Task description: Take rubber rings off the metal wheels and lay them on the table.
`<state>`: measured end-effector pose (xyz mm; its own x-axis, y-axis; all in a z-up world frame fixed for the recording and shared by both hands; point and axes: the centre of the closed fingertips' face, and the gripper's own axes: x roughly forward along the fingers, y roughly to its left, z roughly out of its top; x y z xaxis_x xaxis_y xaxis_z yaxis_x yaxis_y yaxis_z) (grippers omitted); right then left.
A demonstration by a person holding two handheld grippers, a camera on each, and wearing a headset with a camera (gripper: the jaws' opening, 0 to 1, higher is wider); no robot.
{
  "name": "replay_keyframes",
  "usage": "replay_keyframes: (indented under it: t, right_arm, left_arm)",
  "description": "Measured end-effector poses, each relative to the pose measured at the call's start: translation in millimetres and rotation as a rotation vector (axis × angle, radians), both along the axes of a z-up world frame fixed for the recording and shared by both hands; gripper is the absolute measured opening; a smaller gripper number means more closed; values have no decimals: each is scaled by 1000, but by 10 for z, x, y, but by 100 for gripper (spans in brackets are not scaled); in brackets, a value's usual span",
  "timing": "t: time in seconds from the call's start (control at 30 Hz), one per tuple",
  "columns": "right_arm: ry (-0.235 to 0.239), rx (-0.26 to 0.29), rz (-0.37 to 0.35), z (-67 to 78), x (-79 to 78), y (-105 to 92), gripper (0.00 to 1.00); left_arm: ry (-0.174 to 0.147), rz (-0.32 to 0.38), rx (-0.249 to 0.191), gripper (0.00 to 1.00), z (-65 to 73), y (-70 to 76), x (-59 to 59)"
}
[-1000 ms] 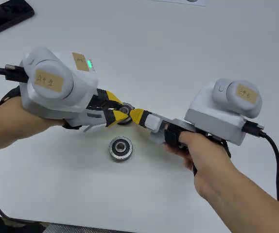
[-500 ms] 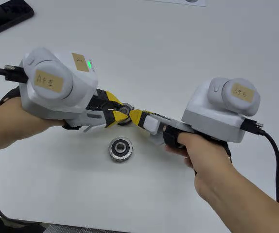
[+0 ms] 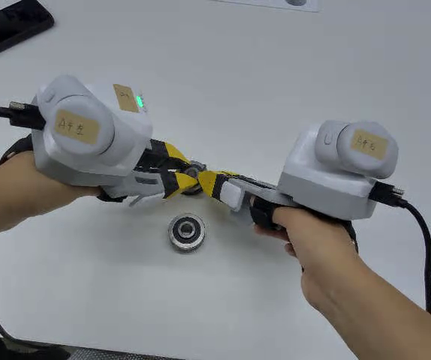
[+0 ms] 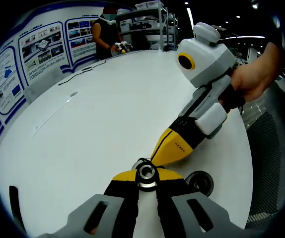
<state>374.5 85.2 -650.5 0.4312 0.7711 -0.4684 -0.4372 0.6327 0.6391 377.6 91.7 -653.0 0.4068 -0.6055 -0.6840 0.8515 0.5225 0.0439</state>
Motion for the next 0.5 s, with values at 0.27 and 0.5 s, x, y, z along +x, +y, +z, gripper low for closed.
replay_keyframes:
  t: [0.27, 0.5]
  right_arm:
    - [-21, -2, 15, 13, 7, 3, 1]
    - [-18, -7, 16, 15, -1, -15, 1]
  left_arm:
    - [-1, 0, 1, 12, 0, -2, -4]
    - [-3, -3, 4, 12, -3, 2, -6]
